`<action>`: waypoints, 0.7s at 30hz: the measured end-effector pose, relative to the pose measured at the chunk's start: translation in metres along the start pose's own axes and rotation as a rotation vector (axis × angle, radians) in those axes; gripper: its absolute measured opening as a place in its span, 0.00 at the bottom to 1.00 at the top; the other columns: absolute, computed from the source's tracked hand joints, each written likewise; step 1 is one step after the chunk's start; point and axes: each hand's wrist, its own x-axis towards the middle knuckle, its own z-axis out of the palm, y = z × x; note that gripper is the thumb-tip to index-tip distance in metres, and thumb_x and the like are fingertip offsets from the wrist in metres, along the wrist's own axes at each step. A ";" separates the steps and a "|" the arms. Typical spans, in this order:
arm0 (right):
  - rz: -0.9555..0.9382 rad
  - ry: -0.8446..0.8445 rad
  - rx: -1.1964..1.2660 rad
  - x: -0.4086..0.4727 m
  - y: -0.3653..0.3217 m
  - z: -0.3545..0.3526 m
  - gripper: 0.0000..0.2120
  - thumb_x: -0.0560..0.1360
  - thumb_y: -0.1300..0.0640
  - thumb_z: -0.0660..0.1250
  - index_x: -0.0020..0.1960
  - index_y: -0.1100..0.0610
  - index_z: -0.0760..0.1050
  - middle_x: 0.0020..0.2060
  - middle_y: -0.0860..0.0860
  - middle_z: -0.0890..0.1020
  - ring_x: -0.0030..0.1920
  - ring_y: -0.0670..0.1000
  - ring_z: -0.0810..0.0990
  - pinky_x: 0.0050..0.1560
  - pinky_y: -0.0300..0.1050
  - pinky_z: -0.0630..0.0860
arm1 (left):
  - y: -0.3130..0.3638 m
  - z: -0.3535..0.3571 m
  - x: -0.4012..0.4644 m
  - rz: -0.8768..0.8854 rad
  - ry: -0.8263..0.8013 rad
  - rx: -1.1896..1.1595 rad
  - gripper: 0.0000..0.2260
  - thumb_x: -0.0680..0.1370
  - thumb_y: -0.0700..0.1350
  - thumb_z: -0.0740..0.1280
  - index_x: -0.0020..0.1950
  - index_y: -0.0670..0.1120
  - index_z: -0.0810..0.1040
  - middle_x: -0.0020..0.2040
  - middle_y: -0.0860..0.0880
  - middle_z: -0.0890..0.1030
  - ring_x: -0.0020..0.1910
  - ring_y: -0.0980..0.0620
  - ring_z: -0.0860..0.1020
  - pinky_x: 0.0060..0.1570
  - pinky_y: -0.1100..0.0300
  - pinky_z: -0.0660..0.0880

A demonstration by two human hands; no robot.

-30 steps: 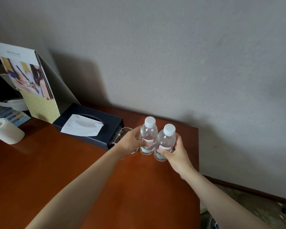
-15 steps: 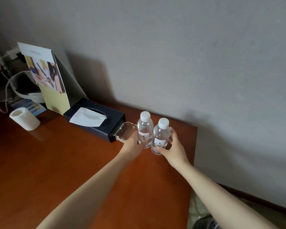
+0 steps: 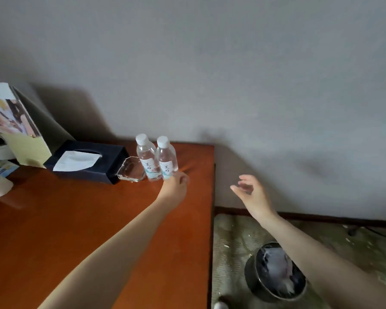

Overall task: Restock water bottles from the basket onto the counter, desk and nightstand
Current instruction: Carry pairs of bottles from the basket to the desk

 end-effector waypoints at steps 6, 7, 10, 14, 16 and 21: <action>0.048 0.275 0.023 -0.087 0.041 -0.093 0.16 0.73 0.58 0.69 0.59 0.59 0.73 0.50 0.51 0.77 0.51 0.50 0.77 0.50 0.37 0.70 | 0.051 0.077 -0.045 0.144 -0.203 -0.113 0.09 0.78 0.38 0.58 0.48 0.44 0.77 0.47 0.41 0.83 0.46 0.46 0.81 0.48 0.57 0.75; 0.058 0.313 0.009 -0.103 0.049 -0.109 0.15 0.73 0.57 0.69 0.58 0.59 0.74 0.50 0.50 0.78 0.51 0.50 0.77 0.52 0.39 0.71 | 0.060 0.093 -0.056 0.160 -0.261 -0.134 0.08 0.78 0.37 0.58 0.47 0.44 0.76 0.46 0.41 0.82 0.45 0.47 0.80 0.44 0.59 0.75; 0.107 0.422 -0.011 -0.146 0.070 -0.153 0.15 0.73 0.56 0.69 0.58 0.59 0.74 0.49 0.51 0.79 0.51 0.50 0.78 0.52 0.41 0.71 | 0.093 0.136 -0.087 0.196 -0.435 -0.166 0.04 0.73 0.40 0.61 0.40 0.45 0.74 0.39 0.44 0.79 0.43 0.47 0.77 0.39 0.60 0.72; 0.154 0.546 -0.003 -0.196 0.094 -0.212 0.15 0.74 0.54 0.68 0.59 0.56 0.73 0.50 0.49 0.77 0.51 0.48 0.77 0.52 0.44 0.72 | 0.140 0.193 -0.126 0.273 -0.571 -0.146 0.08 0.76 0.38 0.61 0.39 0.48 0.74 0.41 0.42 0.79 0.43 0.47 0.79 0.39 0.59 0.72; 0.191 0.612 -0.001 -0.216 0.107 -0.241 0.16 0.74 0.53 0.67 0.60 0.55 0.73 0.51 0.49 0.77 0.51 0.48 0.76 0.52 0.44 0.74 | 0.164 0.221 -0.146 0.320 -0.625 -0.122 0.06 0.78 0.35 0.58 0.45 0.44 0.73 0.41 0.45 0.78 0.40 0.48 0.78 0.37 0.62 0.72; 0.237 0.741 0.010 -0.260 0.144 -0.321 0.17 0.74 0.53 0.68 0.60 0.56 0.72 0.50 0.50 0.77 0.49 0.49 0.76 0.42 0.36 0.73 | 0.224 0.303 -0.188 0.419 -0.725 -0.058 0.06 0.79 0.38 0.57 0.47 0.46 0.72 0.46 0.43 0.81 0.49 0.43 0.81 0.52 0.50 0.76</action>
